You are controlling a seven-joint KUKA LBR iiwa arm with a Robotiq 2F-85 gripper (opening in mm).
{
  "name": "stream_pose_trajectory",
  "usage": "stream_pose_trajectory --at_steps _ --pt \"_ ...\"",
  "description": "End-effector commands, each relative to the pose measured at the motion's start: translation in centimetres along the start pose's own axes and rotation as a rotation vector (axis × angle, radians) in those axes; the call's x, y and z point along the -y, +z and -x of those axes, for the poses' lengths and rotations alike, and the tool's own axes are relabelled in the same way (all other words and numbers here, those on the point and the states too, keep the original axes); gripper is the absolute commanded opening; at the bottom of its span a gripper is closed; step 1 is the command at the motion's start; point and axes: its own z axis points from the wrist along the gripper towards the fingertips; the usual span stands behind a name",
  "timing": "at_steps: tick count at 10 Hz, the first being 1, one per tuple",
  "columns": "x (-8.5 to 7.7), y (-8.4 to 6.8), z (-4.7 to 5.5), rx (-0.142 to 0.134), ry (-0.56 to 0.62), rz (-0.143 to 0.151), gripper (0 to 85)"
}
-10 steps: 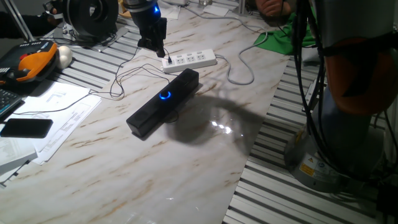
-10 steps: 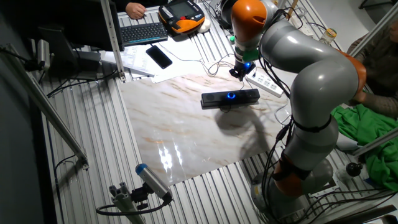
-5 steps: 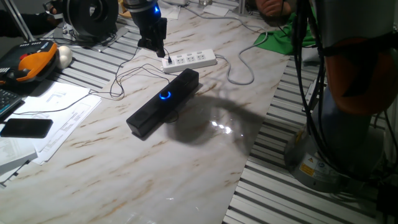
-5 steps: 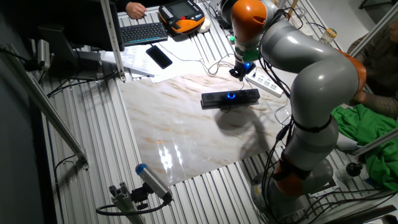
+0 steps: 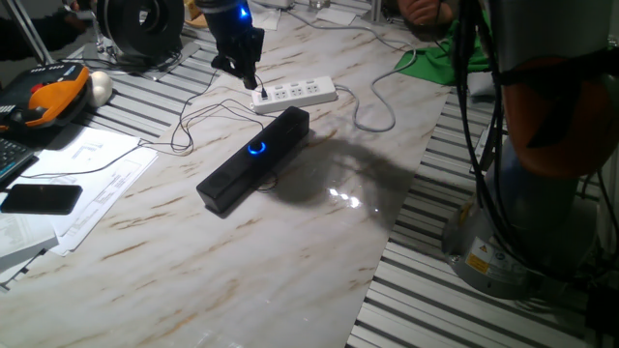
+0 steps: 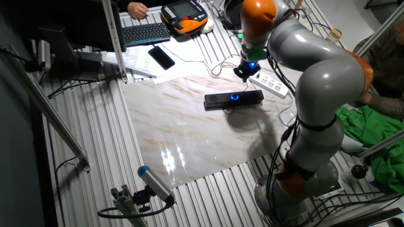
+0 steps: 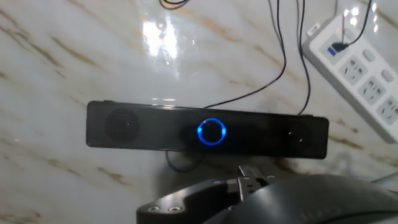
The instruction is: Turn the knob to decrease the volume of the speaker
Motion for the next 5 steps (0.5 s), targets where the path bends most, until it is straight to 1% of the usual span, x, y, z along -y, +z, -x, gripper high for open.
stream_pose_trajectory --at_steps 1,2,3,4,5 --pt "-0.01 -0.04 0.00 0.009 0.110 0.063 0.0" --pt "-0.01 -0.04 0.00 0.003 0.158 0.087 0.0" --pt "-0.01 -0.04 0.00 0.000 0.205 0.096 0.0" --pt "-0.01 -0.04 0.00 -0.001 0.268 0.129 0.0" --pt "-0.01 -0.04 0.00 -0.011 0.296 0.131 0.0"
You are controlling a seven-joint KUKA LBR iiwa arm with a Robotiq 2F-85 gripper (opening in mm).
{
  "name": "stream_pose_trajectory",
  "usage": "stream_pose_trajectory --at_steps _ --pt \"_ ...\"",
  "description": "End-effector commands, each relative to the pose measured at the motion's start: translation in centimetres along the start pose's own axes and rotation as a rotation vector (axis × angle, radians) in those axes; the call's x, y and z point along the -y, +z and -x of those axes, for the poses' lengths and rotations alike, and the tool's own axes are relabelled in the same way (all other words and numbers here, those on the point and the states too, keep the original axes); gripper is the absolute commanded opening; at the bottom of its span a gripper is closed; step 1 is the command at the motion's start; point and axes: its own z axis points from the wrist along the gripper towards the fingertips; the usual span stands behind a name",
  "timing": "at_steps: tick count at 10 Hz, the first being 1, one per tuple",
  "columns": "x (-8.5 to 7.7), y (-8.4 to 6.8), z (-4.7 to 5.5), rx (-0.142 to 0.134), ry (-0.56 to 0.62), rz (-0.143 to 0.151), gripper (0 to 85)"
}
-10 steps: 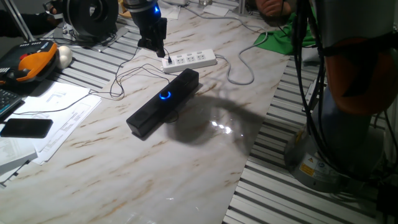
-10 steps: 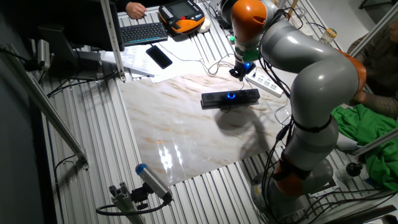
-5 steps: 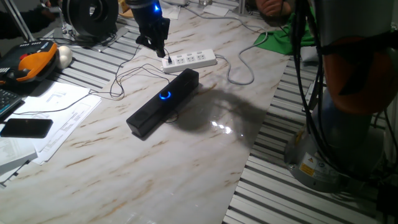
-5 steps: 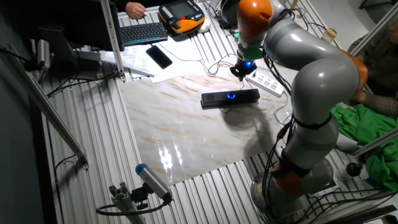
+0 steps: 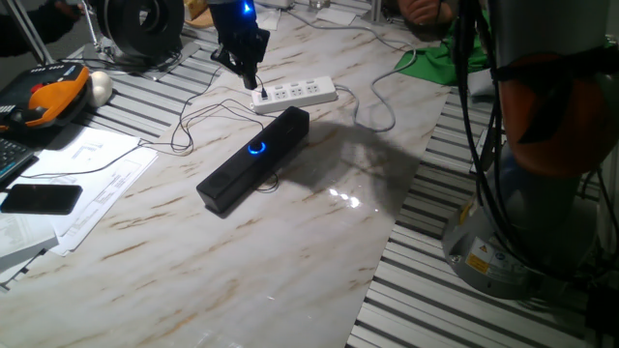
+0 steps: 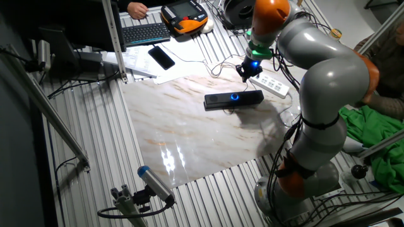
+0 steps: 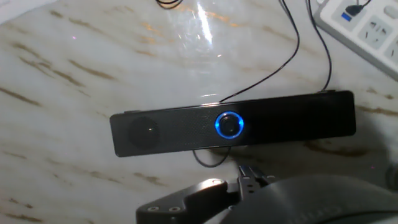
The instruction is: Turn the knob to decrease the volume of the speaker
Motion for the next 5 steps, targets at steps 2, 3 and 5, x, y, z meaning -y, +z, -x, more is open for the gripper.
stream_pose_trajectory --at_steps 2,3,5 --pt "-0.01 0.00 0.00 -0.019 0.226 0.036 0.0" --pt "-0.01 0.00 0.00 -0.013 0.256 0.037 0.0" --pt "-0.01 0.00 0.00 0.048 0.333 0.029 0.0"
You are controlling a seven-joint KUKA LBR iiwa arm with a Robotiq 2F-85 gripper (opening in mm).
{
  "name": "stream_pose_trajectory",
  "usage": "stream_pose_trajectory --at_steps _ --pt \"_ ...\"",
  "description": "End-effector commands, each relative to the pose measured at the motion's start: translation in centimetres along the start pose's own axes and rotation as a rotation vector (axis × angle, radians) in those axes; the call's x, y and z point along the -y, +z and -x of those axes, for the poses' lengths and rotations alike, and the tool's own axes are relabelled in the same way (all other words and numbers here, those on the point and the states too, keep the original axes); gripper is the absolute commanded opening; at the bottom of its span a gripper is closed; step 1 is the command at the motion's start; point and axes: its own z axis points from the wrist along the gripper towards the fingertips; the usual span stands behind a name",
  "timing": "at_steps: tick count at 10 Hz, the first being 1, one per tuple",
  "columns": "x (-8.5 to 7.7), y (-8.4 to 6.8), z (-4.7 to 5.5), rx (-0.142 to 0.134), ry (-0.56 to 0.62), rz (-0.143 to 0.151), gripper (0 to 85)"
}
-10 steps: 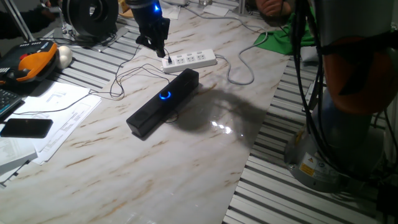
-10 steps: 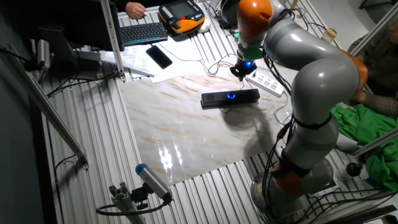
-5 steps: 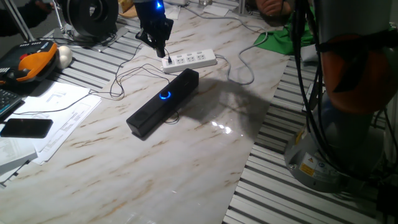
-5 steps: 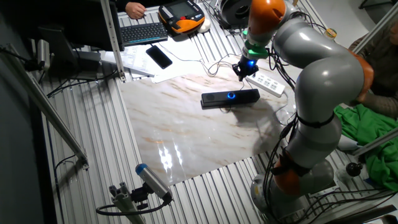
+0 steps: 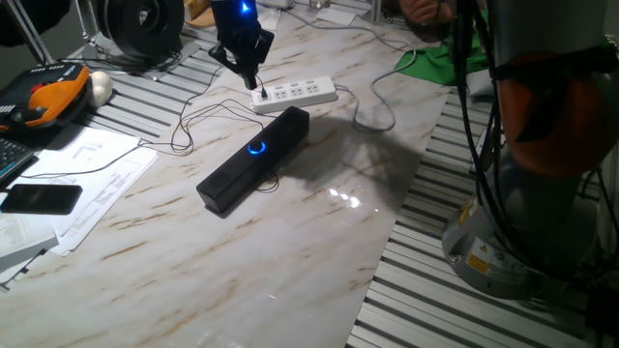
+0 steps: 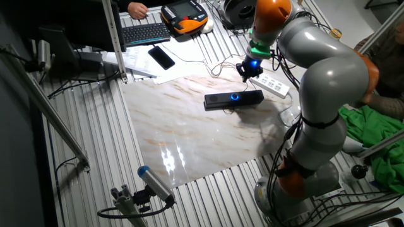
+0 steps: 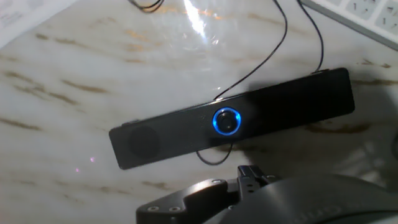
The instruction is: Turn the knob to decrease the volume of the speaker
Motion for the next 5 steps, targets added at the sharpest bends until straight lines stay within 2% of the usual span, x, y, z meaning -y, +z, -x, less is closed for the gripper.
stream_pose_trajectory --at_steps 1,2,3,4,5 --pt "0.01 -0.01 0.01 0.022 0.202 0.016 0.0" --pt "0.01 -0.01 0.01 0.025 0.231 0.009 0.0" --pt "0.01 -0.01 0.01 0.020 0.257 0.017 0.0" --pt "0.01 -0.01 0.01 0.052 0.275 0.012 0.0" --pt "0.01 -0.01 0.01 0.083 0.301 0.008 17.0"
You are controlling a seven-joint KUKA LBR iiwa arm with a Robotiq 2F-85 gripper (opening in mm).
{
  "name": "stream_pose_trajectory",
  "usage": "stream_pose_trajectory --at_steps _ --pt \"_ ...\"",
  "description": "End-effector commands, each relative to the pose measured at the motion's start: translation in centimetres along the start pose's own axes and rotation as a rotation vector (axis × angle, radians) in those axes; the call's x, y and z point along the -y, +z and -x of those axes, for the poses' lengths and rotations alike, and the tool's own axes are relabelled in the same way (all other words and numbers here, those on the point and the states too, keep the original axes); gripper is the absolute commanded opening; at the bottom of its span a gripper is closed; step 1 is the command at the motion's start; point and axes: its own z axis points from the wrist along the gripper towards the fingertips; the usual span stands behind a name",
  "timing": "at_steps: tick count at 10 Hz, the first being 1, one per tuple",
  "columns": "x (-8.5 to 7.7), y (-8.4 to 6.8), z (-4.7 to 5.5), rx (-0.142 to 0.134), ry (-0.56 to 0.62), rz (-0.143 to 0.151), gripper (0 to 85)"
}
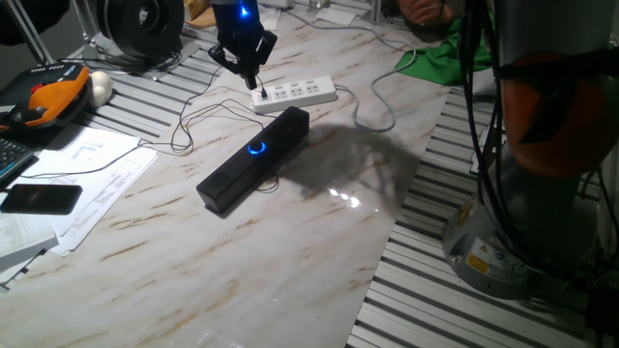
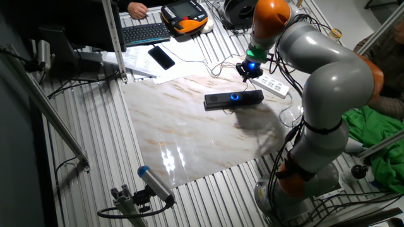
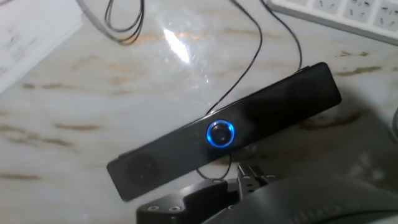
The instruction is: Turn the knob to decrease the volume of the speaker
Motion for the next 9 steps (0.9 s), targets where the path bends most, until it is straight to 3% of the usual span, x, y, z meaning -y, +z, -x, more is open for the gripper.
stream_pose_trajectory --at_steps 1,2,5,6,9 --pt "-0.1 0.1 -0.1 0.032 0.165 0.010 17.0" --pt "-0.5 0.8 -0.3 0.054 0.194 0.012 34.0" --pt "-1.5 3.1 -0.5 0.089 0.257 -0.025 34.0" --pt "-2.0 3.8 -0.4 0.103 0.287 -0.041 51.0" --pt "-2.3 6.0 0.9 0.084 0.319 -0.042 51.0"
